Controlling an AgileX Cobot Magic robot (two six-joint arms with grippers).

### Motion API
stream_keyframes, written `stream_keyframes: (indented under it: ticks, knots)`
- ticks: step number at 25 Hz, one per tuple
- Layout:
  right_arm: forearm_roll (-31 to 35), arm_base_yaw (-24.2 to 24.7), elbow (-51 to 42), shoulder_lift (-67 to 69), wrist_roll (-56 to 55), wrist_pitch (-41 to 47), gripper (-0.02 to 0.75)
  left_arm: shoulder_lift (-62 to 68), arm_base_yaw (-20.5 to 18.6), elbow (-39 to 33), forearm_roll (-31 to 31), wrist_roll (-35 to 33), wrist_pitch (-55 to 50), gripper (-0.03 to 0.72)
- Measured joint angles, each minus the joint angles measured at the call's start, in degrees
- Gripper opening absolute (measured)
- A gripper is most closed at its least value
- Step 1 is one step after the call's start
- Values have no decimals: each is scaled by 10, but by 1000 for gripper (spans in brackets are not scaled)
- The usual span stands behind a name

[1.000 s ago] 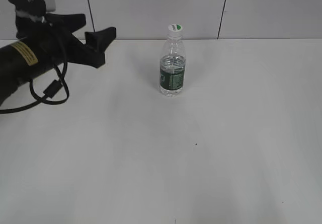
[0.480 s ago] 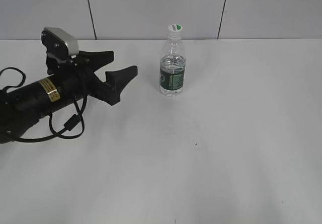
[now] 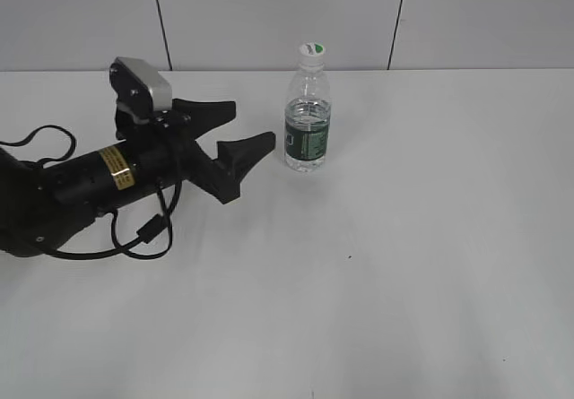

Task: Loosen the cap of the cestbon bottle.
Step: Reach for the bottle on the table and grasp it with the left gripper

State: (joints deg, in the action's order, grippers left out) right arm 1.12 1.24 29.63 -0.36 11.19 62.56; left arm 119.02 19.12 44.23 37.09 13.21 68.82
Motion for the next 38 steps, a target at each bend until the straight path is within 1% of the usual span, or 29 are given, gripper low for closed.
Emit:
stream_keyframes:
  ticks: [3, 7, 11, 13, 15, 19, 21, 23, 25, 29, 34, 38]
  knots:
    - [0, 0, 0, 0, 0, 0, 536, 1, 18, 15, 1, 0, 0, 517]
    - [0, 0, 0, 0, 0, 0, 536, 29, 24, 42, 1, 3, 5, 529]
    - [0, 0, 0, 0, 0, 0, 536, 69, 24, 79, 20, 47, 3, 538]
    - [0, 0, 0, 0, 0, 0, 536, 82, 25, 94, 25, 58, 3, 539]
    - [0, 0, 0, 0, 0, 0, 536, 92, 25, 102, 16, 62, 4, 539]
    - [0, 0, 0, 0, 0, 0, 536, 100, 28, 102, -37, 65, 3, 541]
    - [0, 0, 0, 0, 0, 0, 536, 100, 32, 103, -50, 65, 4, 564]
    - [0, 0, 0, 0, 0, 0, 536, 100, 37, 103, -52, 65, 4, 598]
    - [0, 0, 0, 0, 0, 0, 536, 100, 44, 103, -53, 65, 4, 610]
    - [0, 0, 0, 0, 0, 0, 536, 100, 54, 120, -52, 65, -17, 613]
    - [0, 0, 0, 0, 0, 0, 536, 127, 57, 162, -52, 65, -54, 611]
    - [0, 0, 0, 0, 0, 0, 536, 143, 57, 171, -53, 65, -62, 602]
